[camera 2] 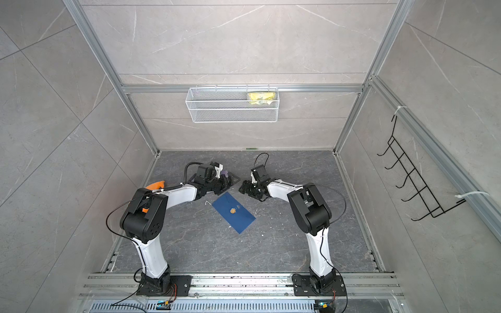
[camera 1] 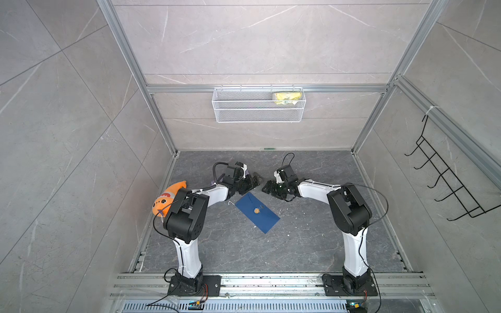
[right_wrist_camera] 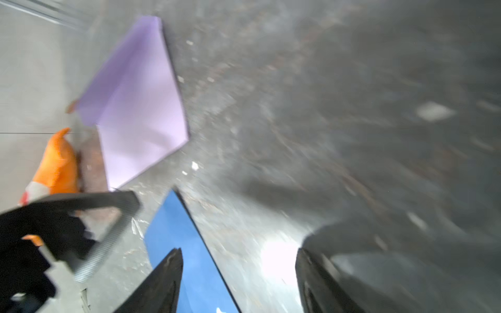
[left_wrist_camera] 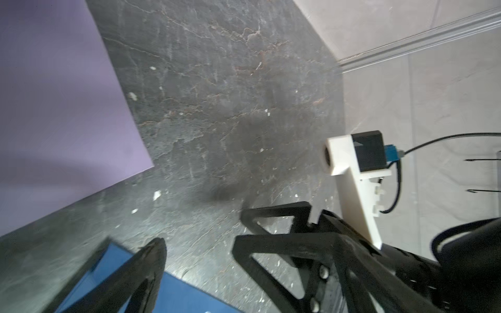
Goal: Open the envelope
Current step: Adjust the envelope at the center of the board.
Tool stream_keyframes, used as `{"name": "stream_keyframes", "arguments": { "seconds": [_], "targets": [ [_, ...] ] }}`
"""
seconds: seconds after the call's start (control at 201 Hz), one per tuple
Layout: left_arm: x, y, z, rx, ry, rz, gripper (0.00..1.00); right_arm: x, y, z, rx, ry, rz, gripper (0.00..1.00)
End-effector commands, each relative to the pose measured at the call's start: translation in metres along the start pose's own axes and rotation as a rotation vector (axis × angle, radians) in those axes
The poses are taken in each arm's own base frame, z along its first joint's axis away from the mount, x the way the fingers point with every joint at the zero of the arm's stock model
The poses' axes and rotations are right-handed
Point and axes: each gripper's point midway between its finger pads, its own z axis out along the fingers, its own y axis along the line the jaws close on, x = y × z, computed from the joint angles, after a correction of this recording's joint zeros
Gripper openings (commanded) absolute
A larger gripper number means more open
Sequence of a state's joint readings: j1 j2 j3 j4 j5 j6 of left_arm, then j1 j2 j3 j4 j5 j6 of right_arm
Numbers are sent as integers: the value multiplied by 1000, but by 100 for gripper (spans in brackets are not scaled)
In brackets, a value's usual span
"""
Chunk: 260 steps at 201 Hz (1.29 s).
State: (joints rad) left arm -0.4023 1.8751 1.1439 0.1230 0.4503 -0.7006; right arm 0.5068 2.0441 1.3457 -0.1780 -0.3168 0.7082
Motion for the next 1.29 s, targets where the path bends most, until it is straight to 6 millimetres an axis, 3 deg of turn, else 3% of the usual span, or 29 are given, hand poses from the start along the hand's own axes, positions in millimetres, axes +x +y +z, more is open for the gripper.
{"name": "stream_keyframes", "arguments": {
  "seconds": [0.0,0.164,0.334,0.627,0.956,1.07,1.289],
  "targets": [
    [10,15,-23,-155,67,143,99,30,-18,-35,143,57,-11,70],
    [26,34,-32,-228,143,184,100,75,-21,-55,210,116,-21,71],
    [33,38,-36,-209,160,184,100,105,-28,-74,257,138,-12,71],
    [36,61,-43,-274,186,190,100,145,-26,-57,221,172,30,72],
    [70,64,-27,-121,291,83,100,143,-30,-26,187,140,95,72],
    [77,62,-28,-57,307,34,100,128,-34,-24,202,109,93,73],
    [72,44,-37,39,259,1,100,87,-38,-24,190,46,61,73]
  ]
}}
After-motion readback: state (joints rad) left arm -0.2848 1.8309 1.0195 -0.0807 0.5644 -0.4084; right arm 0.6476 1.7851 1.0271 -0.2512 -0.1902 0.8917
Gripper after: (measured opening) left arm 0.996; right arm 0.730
